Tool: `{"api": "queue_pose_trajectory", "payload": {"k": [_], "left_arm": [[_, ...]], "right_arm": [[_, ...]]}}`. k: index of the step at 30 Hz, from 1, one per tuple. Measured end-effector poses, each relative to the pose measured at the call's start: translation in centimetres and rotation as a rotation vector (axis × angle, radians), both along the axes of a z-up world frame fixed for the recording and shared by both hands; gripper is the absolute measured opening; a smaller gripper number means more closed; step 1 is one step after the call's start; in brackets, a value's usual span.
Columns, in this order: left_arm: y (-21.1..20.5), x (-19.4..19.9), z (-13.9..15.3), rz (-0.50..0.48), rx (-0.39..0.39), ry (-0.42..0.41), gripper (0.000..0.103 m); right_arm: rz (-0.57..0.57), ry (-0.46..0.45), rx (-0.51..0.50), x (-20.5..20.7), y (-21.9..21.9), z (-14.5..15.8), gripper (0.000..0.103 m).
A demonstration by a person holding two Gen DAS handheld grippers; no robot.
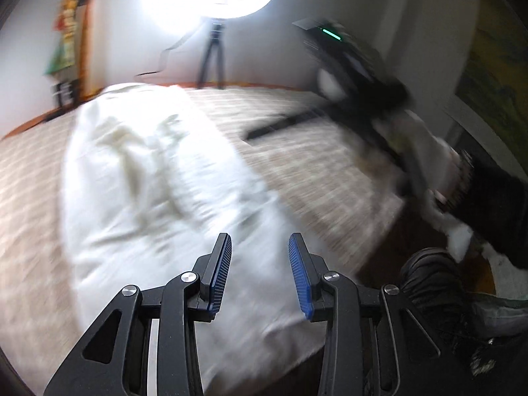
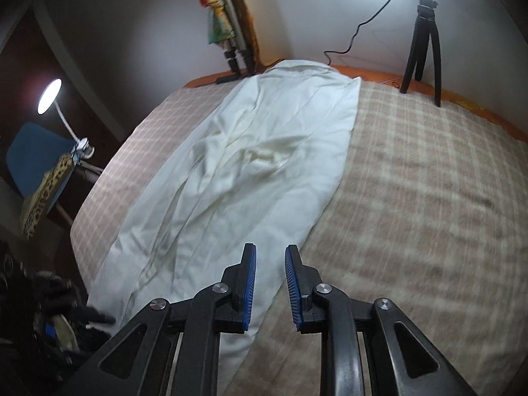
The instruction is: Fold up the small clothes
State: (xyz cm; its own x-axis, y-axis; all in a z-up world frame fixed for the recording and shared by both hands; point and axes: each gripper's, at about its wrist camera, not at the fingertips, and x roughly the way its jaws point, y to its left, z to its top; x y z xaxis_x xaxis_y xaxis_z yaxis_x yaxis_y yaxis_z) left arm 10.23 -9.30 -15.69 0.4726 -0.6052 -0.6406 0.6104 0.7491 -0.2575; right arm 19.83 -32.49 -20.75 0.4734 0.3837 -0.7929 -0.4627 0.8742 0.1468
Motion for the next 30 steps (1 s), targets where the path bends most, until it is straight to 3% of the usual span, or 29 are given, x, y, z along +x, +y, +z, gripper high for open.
{"api": "queue_pose_trajectory", "payload": {"k": [3, 6, 12, 16, 18, 21, 24, 28, 30], "left_arm": [[2.8, -0.5, 0.1, 0.081, 0.025, -0.001, 0.035], [5.4, -0.8, 0.1, 0.161, 0.035, -0.008, 0.043], [8.1, -0.9, -1.7, 0.246, 0.028, 0.047, 0.043], [9.6, -1.2, -2.9, 0.295, -0.019, 0.117, 0.043], [10.2, -1.1, -3.5, 0.317, -0.037, 0.136, 0.043], [10.6, -1.3, -4.1, 0.332, -0.055, 0.167, 0.043], [9.9, -1.6, -4.8, 0.308, -0.027, 0.167, 0.043], [8.4, -3.5, -5.6, 0.246, 0.067, 0.134, 0.043], [8.7, -4.2, -5.5, 0.227, 0.071, 0.132, 0.043]], "right_arm": [[0.043, 0.004, -0.057, -3.9, 2.2, -1.9, 0.02], [0.084, -0.005, -0.129, -6.9, 4.4, -4.0, 0.02], [0.149, -0.002, -0.177, -11.1, 6.6, -6.0, 0.02], [0.091, -0.052, -0.08, -11.3, 5.4, -3.9, 0.02], [0.024, -0.099, -0.036, -10.4, 4.8, -3.0, 0.026], [-0.021, -0.09, -0.02, -8.6, 5.1, -3.6, 0.028], [0.003, -0.079, -0.113, -8.6, 6.8, -5.4, 0.028], [0.069, -0.069, -0.169, -11.2, 7.4, -6.4, 0.028], [0.084, -0.057, -0.157, -12.7, 6.6, -5.7, 0.029]]}}
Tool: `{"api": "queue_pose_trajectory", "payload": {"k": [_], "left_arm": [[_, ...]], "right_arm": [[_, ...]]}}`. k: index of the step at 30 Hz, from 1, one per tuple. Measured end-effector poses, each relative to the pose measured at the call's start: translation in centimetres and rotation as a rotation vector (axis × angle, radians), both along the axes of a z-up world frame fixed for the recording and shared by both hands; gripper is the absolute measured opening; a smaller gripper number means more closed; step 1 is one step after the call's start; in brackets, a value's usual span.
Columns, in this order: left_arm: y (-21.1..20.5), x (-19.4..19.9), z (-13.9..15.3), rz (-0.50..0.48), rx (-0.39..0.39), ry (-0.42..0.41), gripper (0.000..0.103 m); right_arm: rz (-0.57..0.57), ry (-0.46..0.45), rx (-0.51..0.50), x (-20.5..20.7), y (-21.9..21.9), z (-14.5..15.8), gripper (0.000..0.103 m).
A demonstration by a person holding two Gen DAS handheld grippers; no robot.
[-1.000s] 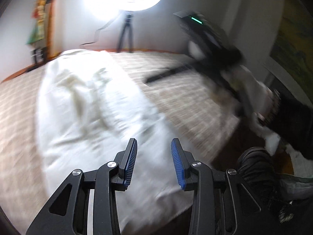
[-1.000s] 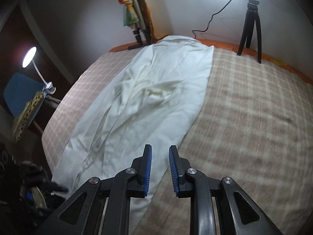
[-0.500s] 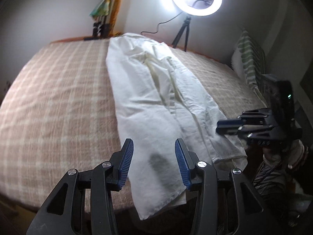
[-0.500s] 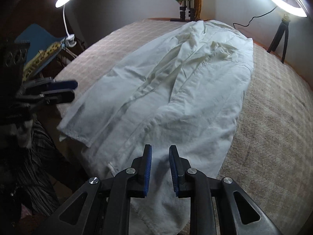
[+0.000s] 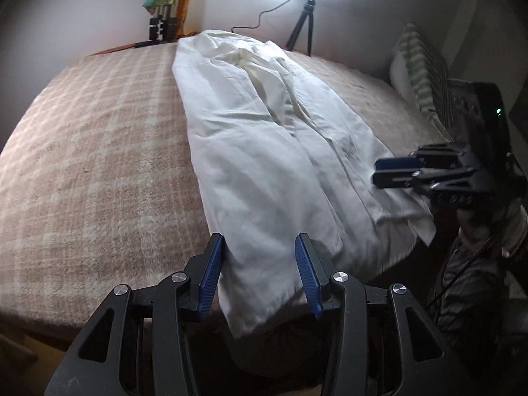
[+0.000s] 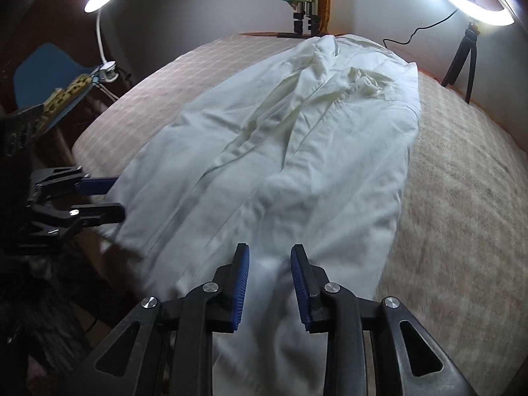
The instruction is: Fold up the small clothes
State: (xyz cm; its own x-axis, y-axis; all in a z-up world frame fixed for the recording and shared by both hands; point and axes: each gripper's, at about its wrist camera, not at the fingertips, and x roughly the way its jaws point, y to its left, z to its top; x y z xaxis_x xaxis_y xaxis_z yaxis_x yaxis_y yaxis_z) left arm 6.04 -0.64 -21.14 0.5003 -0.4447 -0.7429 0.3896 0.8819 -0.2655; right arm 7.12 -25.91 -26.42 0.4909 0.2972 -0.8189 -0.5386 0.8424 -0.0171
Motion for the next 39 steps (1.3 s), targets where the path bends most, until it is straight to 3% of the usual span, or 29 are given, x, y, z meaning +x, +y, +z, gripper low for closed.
{"api": "queue_pose_trajectory", "payload": {"k": [1, 3, 4, 9, 14, 15, 20, 22, 24, 28, 30, 32, 35, 36, 37, 39], "left_arm": [[0.6, -0.1, 0.2, 0.013, -0.034, 0.01, 0.043], [1.8, 0.0, 0.3, 0.045, -0.097, 0.037, 0.043], [2.3, 0.3, 0.3, 0.062, -0.127, 0.056, 0.043], [3.3, 1.7, -0.7, 0.097, -0.261, 0.181, 0.043], [4.7, 2.0, -1.4, 0.129, -0.41, 0.255, 0.043], [4.9, 1.7, -1.3, 0.128, -0.422, 0.264, 0.043], [4.5, 1.4, -1.0, 0.085, -0.422, 0.281, 0.038], [4.3, 1.4, -1.1, 0.091, -0.424, 0.284, 0.022], [4.1, 1.8, -1.3, 0.101, -0.436, 0.292, 0.008], [4.3, 1.8, -0.8, 0.102, -0.445, 0.287, 0.007], [4.7, 1.6, -0.3, 0.09, -0.435, 0.275, 0.007], [4.7, 1.4, 0.1, 0.074, -0.395, 0.253, 0.007], [4.9, 1.6, 0.2, 0.075, -0.333, 0.255, 0.009], [5.1, 1.7, 0.0, 0.078, -0.332, 0.261, 0.013], [5.1, 1.9, -0.2, 0.083, -0.332, 0.265, 0.028], [5.4, 2.1, -0.8, 0.108, -0.328, 0.283, 0.04]], "right_arm": [[-0.008, -0.003, 0.019, -0.6, -0.7, 0.5, 0.031], [-0.068, -0.004, 0.061, -1.5, -2.8, 1.2, 0.053], [-0.106, -0.001, 0.088, -1.6, -4.0, 1.4, 0.057], [-0.215, 0.142, 0.261, -1.1, -9.1, 0.3, 0.058], [-0.194, 0.261, 0.458, -1.1, -10.7, -1.7, 0.054], [-0.185, 0.284, 0.492, -1.0, -10.9, -1.8, 0.048], [-0.156, 0.356, 0.599, -1.5, -11.3, -3.0, 0.045], [-0.16, 0.38, 0.638, -1.9, -11.7, -3.4, 0.037], [-0.178, 0.402, 0.679, -2.2, -12.0, -4.2, 0.021], [-0.219, 0.432, 0.785, -2.2, -12.9, -4.9, 0.007], [-0.218, 0.423, 0.812, -2.3, -13.2, -4.5, 0.007], [-0.205, 0.393, 0.758, -2.5, -12.8, -3.9, 0.007], [-0.19, 0.367, 0.665, -2.5, -11.7, -3.3, 0.017], [-0.189, 0.364, 0.646, -2.5, -11.5, -3.2, 0.024], [-0.187, 0.358, 0.632, -2.5, -11.4, -3.2, 0.027], [-0.194, 0.363, 0.622, -1.9, -11.6, -3.3, 0.033]]}}
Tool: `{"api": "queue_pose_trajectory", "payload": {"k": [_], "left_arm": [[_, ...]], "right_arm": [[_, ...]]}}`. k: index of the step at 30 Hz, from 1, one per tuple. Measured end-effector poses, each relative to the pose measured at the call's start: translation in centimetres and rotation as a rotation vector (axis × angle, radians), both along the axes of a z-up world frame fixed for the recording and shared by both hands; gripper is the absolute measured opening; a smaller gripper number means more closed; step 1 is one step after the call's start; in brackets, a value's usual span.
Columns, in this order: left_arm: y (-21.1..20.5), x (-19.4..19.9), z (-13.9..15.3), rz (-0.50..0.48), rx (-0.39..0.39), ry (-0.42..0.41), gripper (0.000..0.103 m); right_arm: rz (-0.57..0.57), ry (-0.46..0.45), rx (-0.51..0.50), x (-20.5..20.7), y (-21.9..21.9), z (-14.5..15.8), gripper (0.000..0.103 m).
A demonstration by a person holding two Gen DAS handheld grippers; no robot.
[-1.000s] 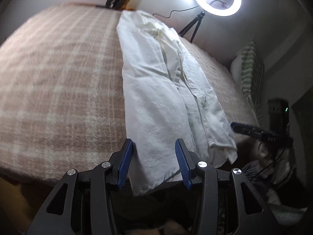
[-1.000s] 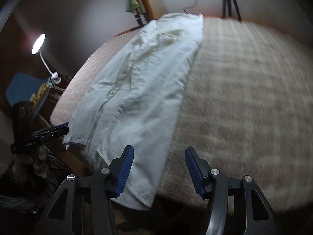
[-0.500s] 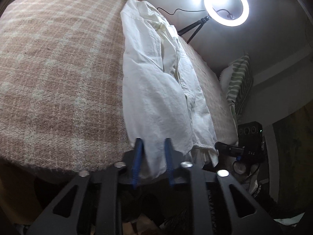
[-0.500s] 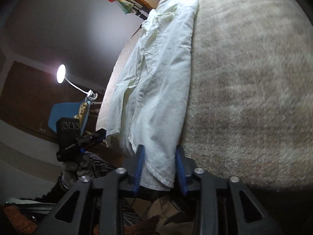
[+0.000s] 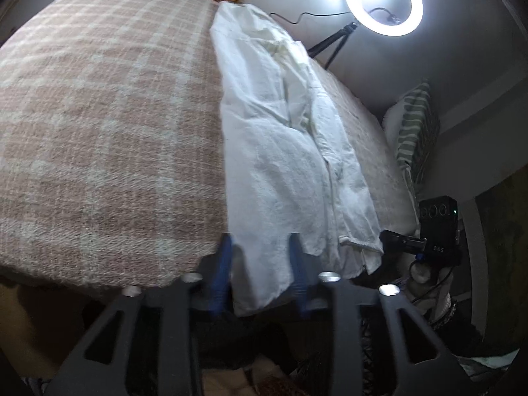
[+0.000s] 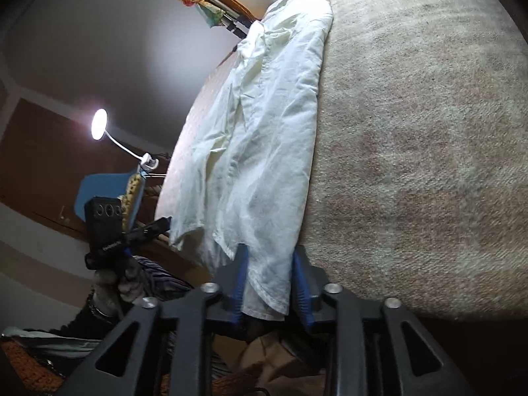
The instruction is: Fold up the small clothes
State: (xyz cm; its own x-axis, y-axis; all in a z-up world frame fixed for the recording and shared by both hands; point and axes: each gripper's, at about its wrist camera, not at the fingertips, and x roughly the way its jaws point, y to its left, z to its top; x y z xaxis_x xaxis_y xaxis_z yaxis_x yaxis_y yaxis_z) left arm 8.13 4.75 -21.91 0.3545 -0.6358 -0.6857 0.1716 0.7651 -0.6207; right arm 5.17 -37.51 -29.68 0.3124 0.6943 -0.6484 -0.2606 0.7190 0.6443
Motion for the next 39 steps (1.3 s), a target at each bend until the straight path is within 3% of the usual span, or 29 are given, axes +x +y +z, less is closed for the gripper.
{"api": "queue_pose_trajectory", "payload": {"k": [4, 13, 15, 18, 20, 21, 27, 31, 39], "left_arm": [[0.1, -0.2, -0.9, -0.015, -0.063, 0.031, 0.04], [0.4, -1.4, -1.3, -0.019, -0.125, 0.085, 0.04], [0.1, -1.6, -1.3, -0.03, -0.124, 0.08, 0.036], [-0.6, -1.6, -1.6, -0.044, -0.134, 0.098, 0.01], [-0.5, -1.7, -1.4, -0.046, -0.162, 0.089, 0.01], [-0.4, -1.8, -1.2, -0.048, -0.172, 0.082, 0.008], [0.3, -1.3, 0.4, -0.036, -0.245, 0.043, 0.006], [-0.5, -0.1, 2.7, -0.062, -0.237, -0.018, 0.006], [-1.7, 5.2, 6.3, -0.086, -0.198, -0.11, 0.006]], "right_arm": [[-0.006, 0.022, 0.028, 0.3, -0.9, -0.2, 0.031], [0.043, 0.088, 0.024, -1.0, -0.8, -0.6, 0.035], [0.06, 0.096, 0.007, -0.9, -0.2, -0.9, 0.035], [0.075, 0.107, 0.044, -0.5, 0.6, -1.1, 0.023], [0.083, 0.105, 0.058, -0.4, 0.8, -1.0, 0.014], [0.084, 0.097, 0.06, -0.5, 0.9, -0.8, 0.01], [0.051, 0.053, 0.153, -0.7, 0.7, 0.7, 0.005], [0.033, -0.004, 0.199, 0.0, 0.8, 2.8, 0.004], [-0.006, -0.134, 0.177, 4.5, 1.3, 7.9, 0.004]]}}
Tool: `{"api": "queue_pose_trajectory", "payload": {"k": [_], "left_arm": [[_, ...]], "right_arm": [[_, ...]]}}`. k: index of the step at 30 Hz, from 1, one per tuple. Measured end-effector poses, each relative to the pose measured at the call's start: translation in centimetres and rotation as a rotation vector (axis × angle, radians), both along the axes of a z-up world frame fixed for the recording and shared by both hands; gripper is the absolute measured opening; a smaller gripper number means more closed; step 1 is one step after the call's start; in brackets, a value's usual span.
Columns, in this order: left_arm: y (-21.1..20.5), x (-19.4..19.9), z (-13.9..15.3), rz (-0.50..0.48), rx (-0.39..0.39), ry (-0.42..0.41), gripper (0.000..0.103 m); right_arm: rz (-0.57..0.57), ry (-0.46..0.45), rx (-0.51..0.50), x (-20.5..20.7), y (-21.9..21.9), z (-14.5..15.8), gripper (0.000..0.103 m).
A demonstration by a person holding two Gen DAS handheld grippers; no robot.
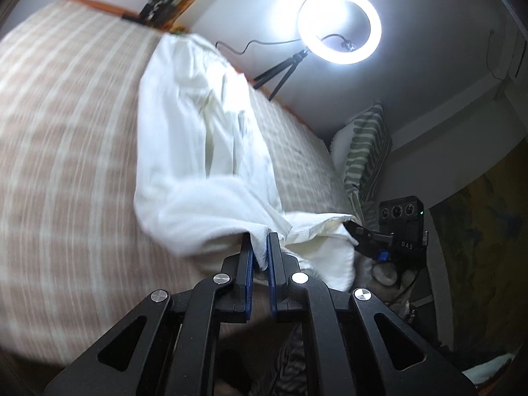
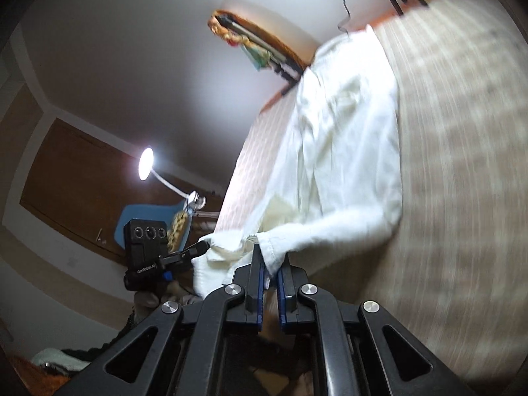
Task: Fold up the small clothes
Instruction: 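Lift the hem with both tools, fold it toward the collar, open, then move both tools to the shirt collar and close on it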
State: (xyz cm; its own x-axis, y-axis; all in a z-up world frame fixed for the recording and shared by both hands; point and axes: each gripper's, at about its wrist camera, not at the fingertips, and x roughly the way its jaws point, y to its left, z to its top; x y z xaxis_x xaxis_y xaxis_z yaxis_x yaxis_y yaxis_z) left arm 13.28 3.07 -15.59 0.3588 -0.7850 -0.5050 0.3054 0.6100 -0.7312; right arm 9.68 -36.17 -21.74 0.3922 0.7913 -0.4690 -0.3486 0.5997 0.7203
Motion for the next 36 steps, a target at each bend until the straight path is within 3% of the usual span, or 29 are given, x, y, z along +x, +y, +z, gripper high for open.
{"api": "queue_pose_trajectory", "payload": {"k": [8, 15, 17, 19, 22, 24, 25, 29, 33, 36], "left_arm": [[-0.9, 7.1, 0.6, 0.03, 0.063, -0.038, 0.006], [-1.1, 12.4, -1.5, 0.081, 0.119, -0.021, 0.006], [-1.0, 13.8, -2.3, 0.105, 0.157, -0.004, 0.01], [-0.8, 14.9, -2.8, 0.12, 0.184, 0.02, 0.029], [-0.2, 15.5, -2.5, 0.153, 0.213, 0.007, 0.036], [0.5, 15.2, -2.2, 0.16, 0.208, -0.017, 0.036], [0.8, 14.7, -2.2, 0.155, 0.22, -0.033, 0.036], [1.3, 13.0, -3.3, 0.12, 0.271, -0.043, 0.036], [1.3, 12.2, -5.0, 0.085, 0.257, 0.0, 0.036], [0.1, 12.4, -5.6, 0.086, 0.311, -0.023, 0.036]], "right_arm": [[-0.072, -0.01, -0.077, 8.1, 0.9, 1.8, 0.004], [-0.109, 0.055, -0.16, 14.9, 0.9, -0.1, 0.004], [-0.11, 0.075, -0.18, 16.3, 1.0, -0.8, 0.005], [-0.122, 0.085, -0.198, 17.2, 0.9, -1.2, 0.007], [-0.136, 0.108, -0.186, 18.3, 0.1, -1.4, 0.02], [-0.16, 0.089, -0.15, 18.2, -0.9, -0.9, 0.05], [-0.171, 0.065, -0.146, 17.9, -1.4, -0.5, 0.051], [-0.176, 0.012, -0.221, 16.5, -2.1, 0.2, 0.049], [-0.129, 0.026, -0.273, 15.5, -1.4, -1.2, 0.039], [-0.123, 0.016, -0.34, 15.6, -0.3, -1.8, 0.027]]}}
